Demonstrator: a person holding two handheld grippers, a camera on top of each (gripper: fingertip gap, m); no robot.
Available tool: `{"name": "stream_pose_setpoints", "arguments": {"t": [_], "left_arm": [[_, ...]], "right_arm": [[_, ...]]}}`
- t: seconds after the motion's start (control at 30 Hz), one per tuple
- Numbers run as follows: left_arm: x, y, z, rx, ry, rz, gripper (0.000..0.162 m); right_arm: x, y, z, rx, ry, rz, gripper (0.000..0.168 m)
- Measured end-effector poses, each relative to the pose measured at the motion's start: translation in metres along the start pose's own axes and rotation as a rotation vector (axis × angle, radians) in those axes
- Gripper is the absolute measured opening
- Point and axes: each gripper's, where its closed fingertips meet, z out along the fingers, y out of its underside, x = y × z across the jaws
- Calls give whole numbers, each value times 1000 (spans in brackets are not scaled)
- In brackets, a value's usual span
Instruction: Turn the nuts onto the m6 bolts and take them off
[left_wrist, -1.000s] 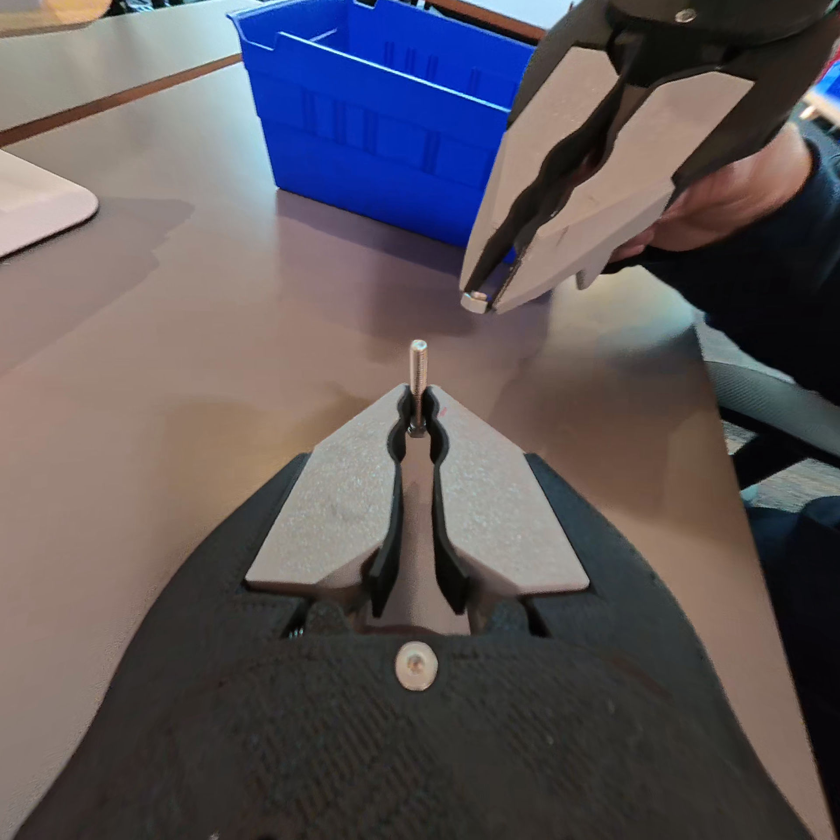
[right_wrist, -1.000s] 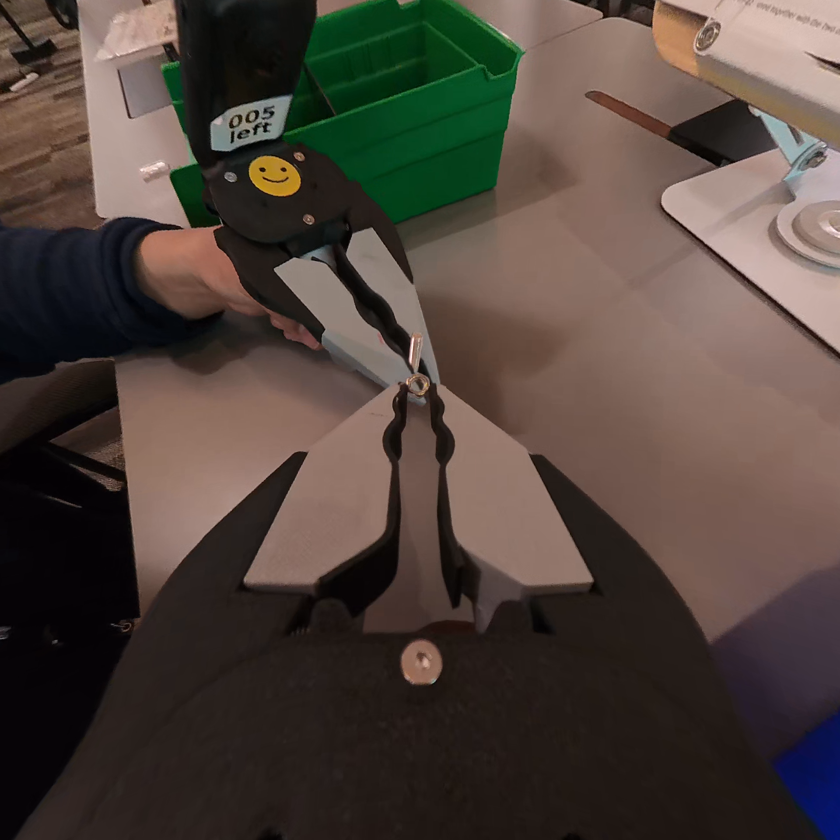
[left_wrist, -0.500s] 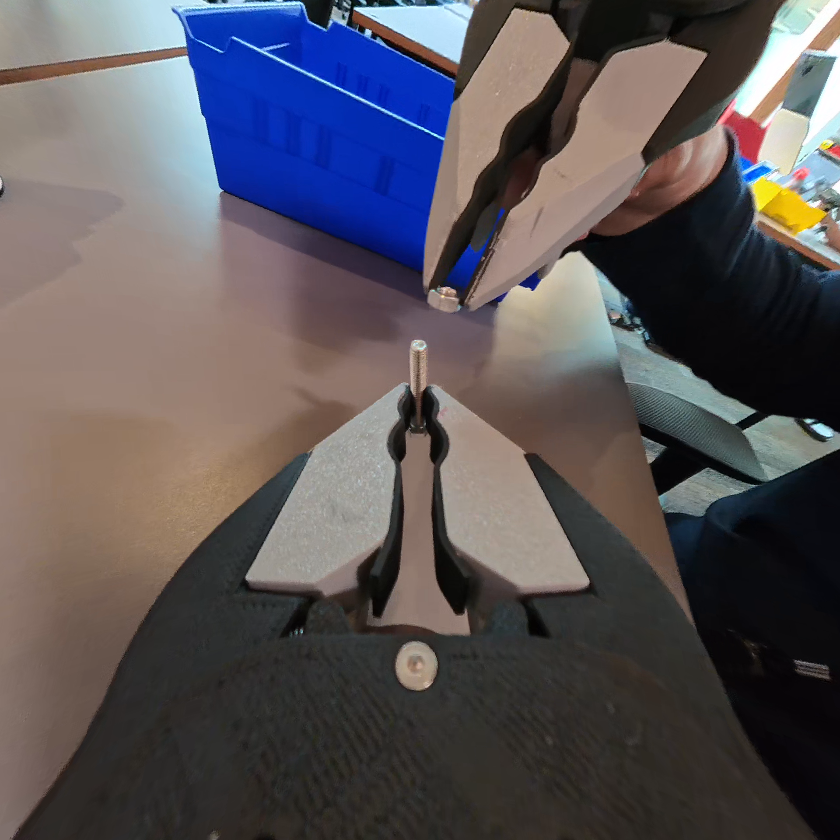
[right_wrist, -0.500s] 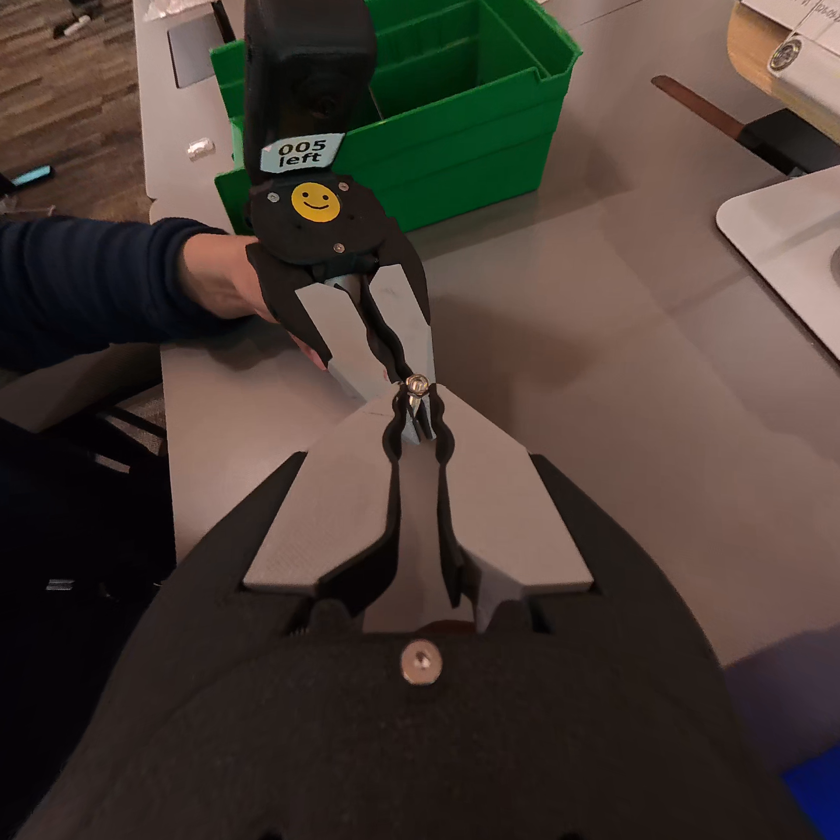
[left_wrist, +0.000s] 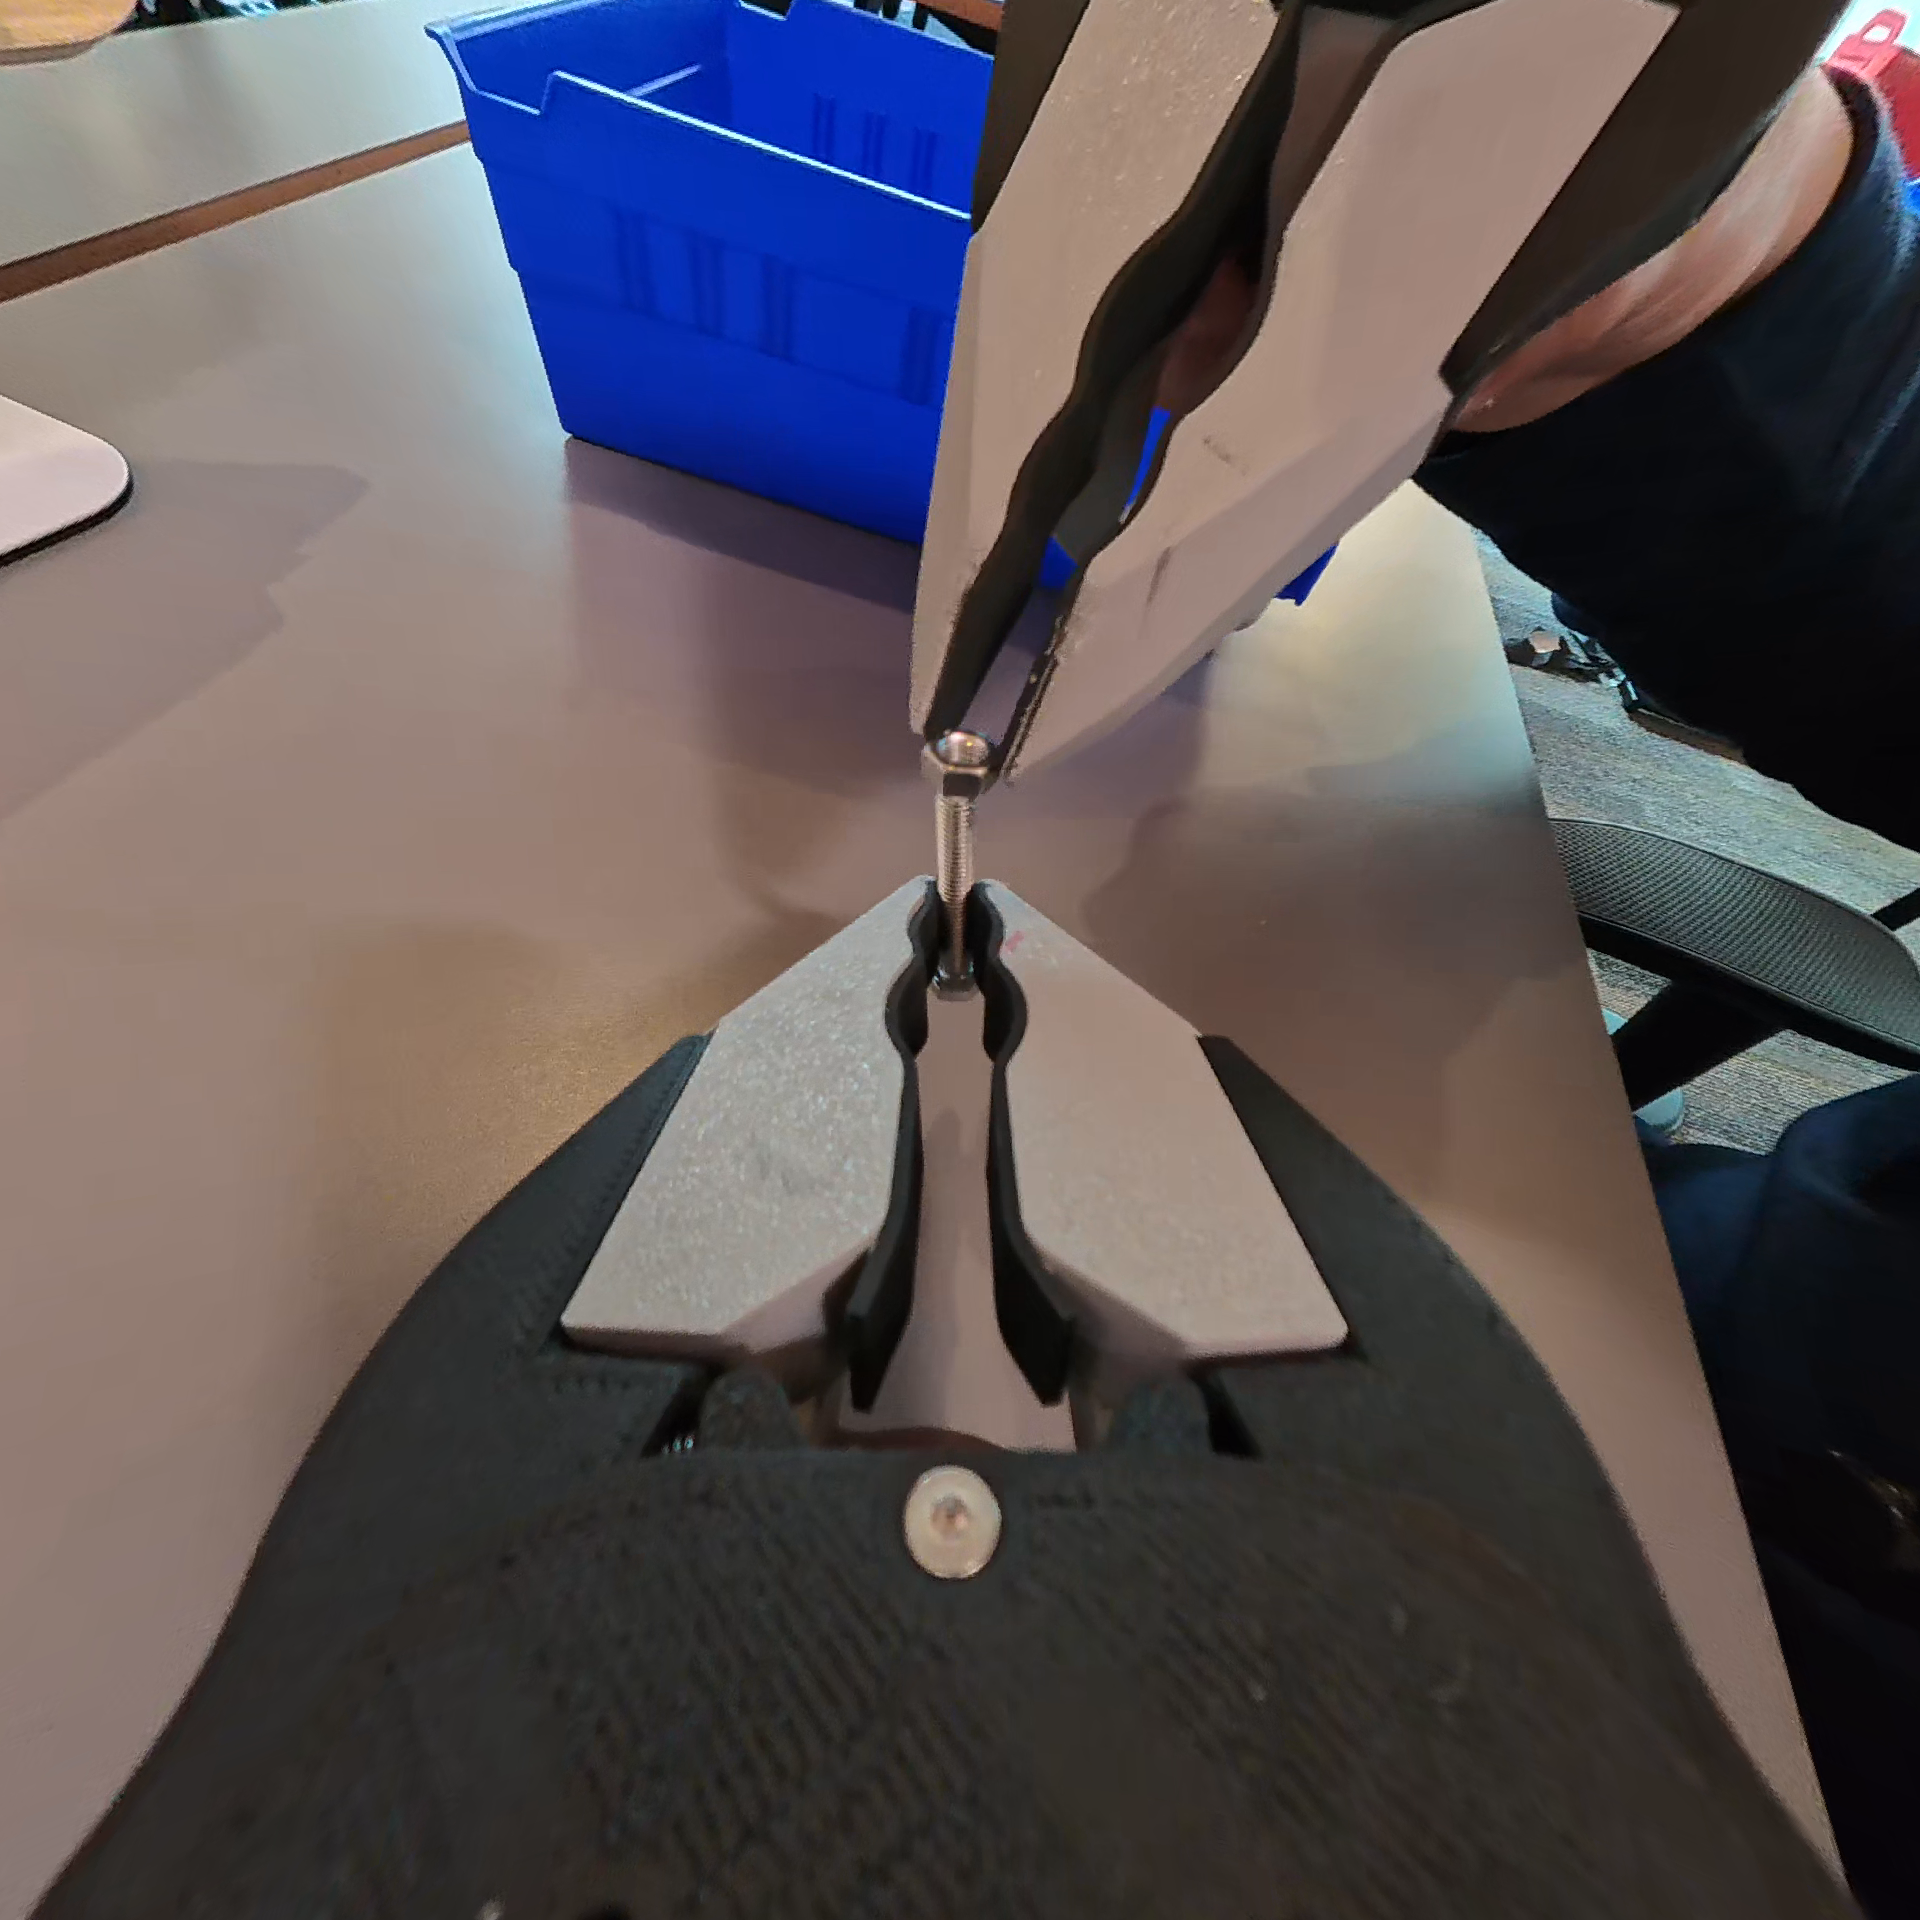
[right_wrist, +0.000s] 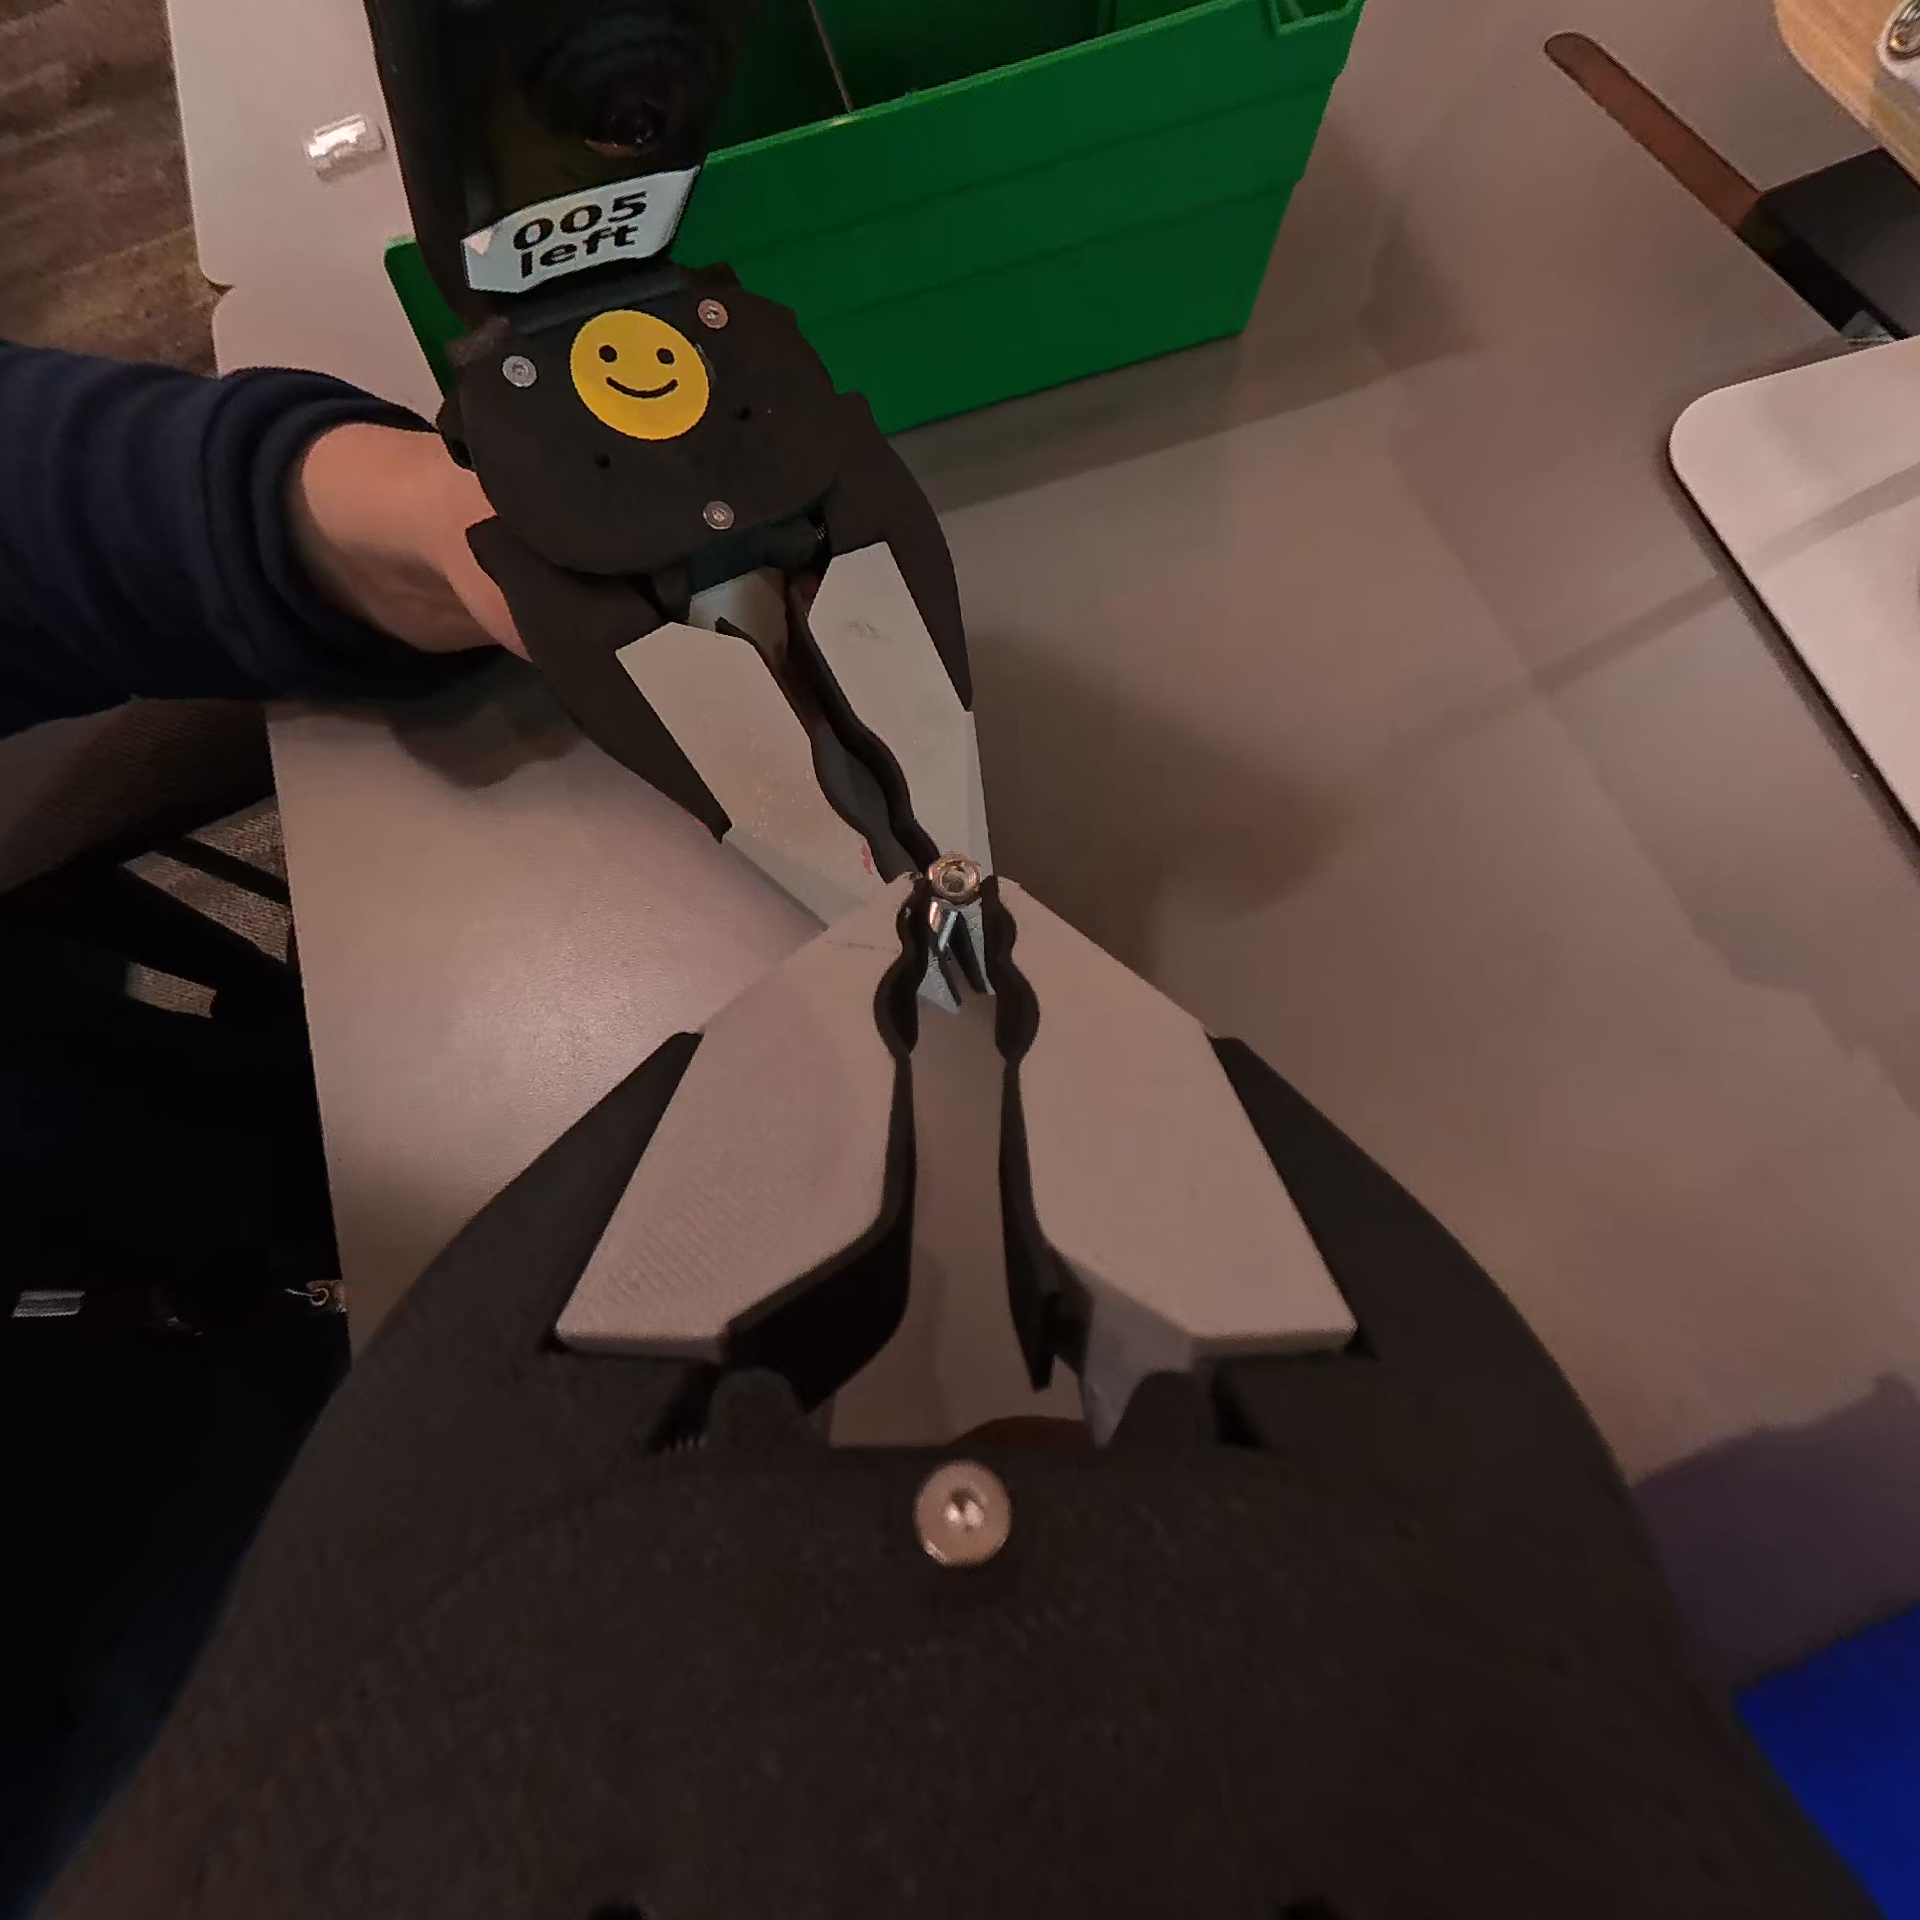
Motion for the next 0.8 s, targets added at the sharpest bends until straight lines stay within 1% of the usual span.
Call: {"name": "stream_pose_setpoints", "arguments": {"t": [0.8], "left_arm": [[-4,2,1,-22,-42,48,3]], "right_arm": [[0,3,4,-60,-19,4,7]]}}
